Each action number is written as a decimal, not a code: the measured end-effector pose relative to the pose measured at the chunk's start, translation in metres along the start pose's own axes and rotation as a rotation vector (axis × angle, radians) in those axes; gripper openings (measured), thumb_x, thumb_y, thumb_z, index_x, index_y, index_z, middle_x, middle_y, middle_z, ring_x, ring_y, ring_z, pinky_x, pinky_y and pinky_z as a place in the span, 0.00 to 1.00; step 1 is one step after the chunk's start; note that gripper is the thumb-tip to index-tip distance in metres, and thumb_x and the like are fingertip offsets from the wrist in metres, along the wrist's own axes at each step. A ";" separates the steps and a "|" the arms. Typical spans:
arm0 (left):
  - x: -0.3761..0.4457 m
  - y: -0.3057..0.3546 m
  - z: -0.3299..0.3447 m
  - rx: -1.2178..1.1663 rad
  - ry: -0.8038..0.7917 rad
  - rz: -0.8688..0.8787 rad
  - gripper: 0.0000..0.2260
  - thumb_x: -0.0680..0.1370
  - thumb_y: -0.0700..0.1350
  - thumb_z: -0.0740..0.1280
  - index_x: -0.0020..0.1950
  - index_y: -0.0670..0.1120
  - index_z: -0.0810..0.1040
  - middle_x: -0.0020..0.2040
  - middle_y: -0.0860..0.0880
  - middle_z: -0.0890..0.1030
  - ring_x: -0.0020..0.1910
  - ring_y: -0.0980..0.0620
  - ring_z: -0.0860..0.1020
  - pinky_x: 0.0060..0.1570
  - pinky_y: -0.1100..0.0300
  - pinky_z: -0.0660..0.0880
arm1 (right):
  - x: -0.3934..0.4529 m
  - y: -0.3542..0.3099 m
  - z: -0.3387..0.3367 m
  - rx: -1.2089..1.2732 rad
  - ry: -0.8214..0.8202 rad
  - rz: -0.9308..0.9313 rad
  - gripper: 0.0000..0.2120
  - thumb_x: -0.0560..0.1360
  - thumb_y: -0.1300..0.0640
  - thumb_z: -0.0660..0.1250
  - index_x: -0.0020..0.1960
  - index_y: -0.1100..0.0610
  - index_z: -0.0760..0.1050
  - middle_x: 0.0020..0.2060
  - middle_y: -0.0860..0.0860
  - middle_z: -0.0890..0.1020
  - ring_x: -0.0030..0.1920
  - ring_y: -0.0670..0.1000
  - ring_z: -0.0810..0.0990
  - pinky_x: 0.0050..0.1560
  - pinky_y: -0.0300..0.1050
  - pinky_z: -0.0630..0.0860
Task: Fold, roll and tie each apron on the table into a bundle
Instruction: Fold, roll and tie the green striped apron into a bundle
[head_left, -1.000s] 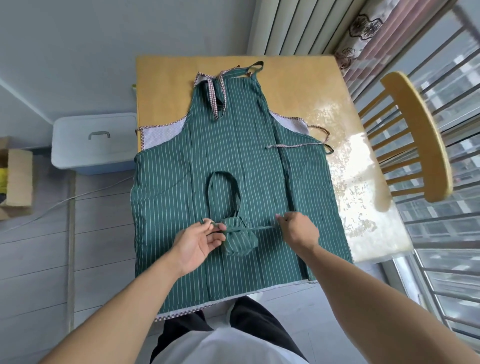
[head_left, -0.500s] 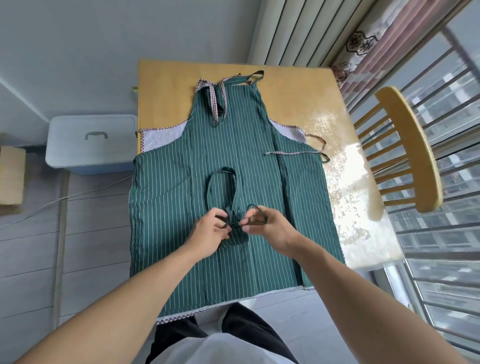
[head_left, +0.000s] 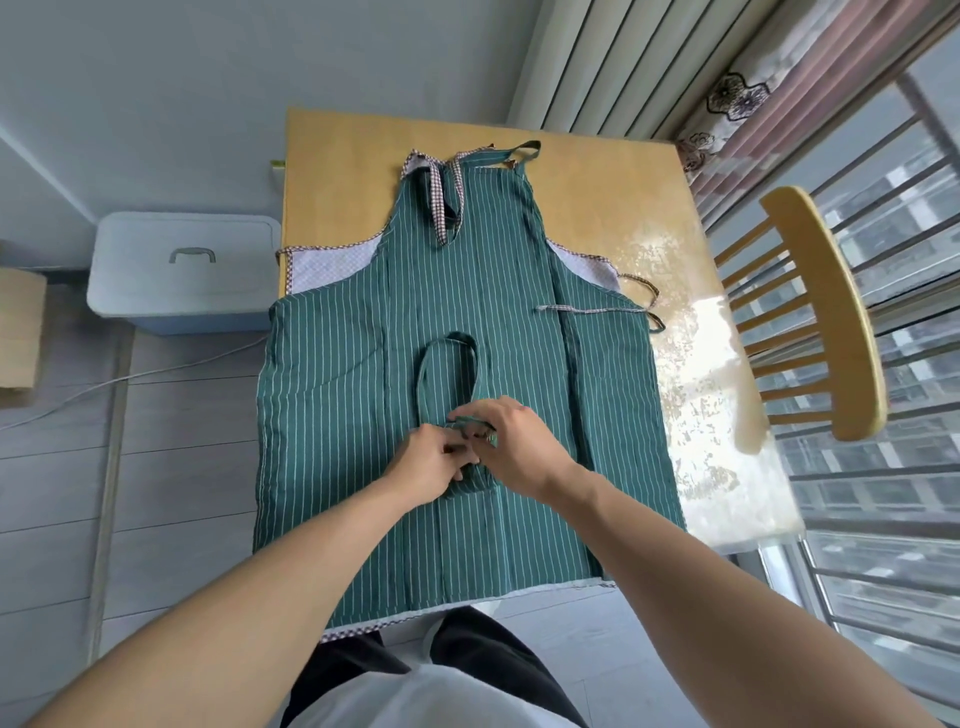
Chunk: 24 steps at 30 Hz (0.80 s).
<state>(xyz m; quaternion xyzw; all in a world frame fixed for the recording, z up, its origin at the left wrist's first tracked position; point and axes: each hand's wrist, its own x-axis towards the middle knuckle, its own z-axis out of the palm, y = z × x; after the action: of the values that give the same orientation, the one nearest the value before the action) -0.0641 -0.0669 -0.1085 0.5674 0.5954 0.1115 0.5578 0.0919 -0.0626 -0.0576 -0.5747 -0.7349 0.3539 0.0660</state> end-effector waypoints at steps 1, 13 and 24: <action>0.000 0.001 0.000 0.010 -0.016 0.012 0.14 0.80 0.50 0.70 0.35 0.59 0.79 0.32 0.50 0.82 0.26 0.55 0.74 0.27 0.62 0.69 | 0.003 0.000 0.000 -0.019 -0.002 -0.011 0.15 0.80 0.63 0.67 0.65 0.54 0.79 0.59 0.49 0.83 0.60 0.49 0.77 0.62 0.46 0.75; -0.001 -0.005 -0.001 -0.136 -0.035 0.017 0.06 0.76 0.50 0.75 0.43 0.49 0.82 0.34 0.54 0.80 0.31 0.56 0.75 0.34 0.63 0.72 | 0.004 0.015 0.011 0.193 0.147 0.304 0.07 0.72 0.54 0.78 0.40 0.54 0.81 0.33 0.46 0.83 0.32 0.45 0.77 0.32 0.38 0.73; 0.008 -0.003 0.003 -0.160 0.087 -0.112 0.15 0.84 0.50 0.62 0.45 0.42 0.81 0.40 0.49 0.86 0.34 0.53 0.84 0.48 0.55 0.80 | -0.017 0.014 0.024 -0.135 0.109 0.057 0.11 0.77 0.65 0.72 0.57 0.54 0.85 0.47 0.49 0.85 0.45 0.47 0.83 0.53 0.35 0.78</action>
<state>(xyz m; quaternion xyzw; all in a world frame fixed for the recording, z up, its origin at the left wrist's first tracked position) -0.0613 -0.0632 -0.1163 0.4814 0.6392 0.1517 0.5802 0.0969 -0.0872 -0.0780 -0.6168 -0.7359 0.2734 0.0570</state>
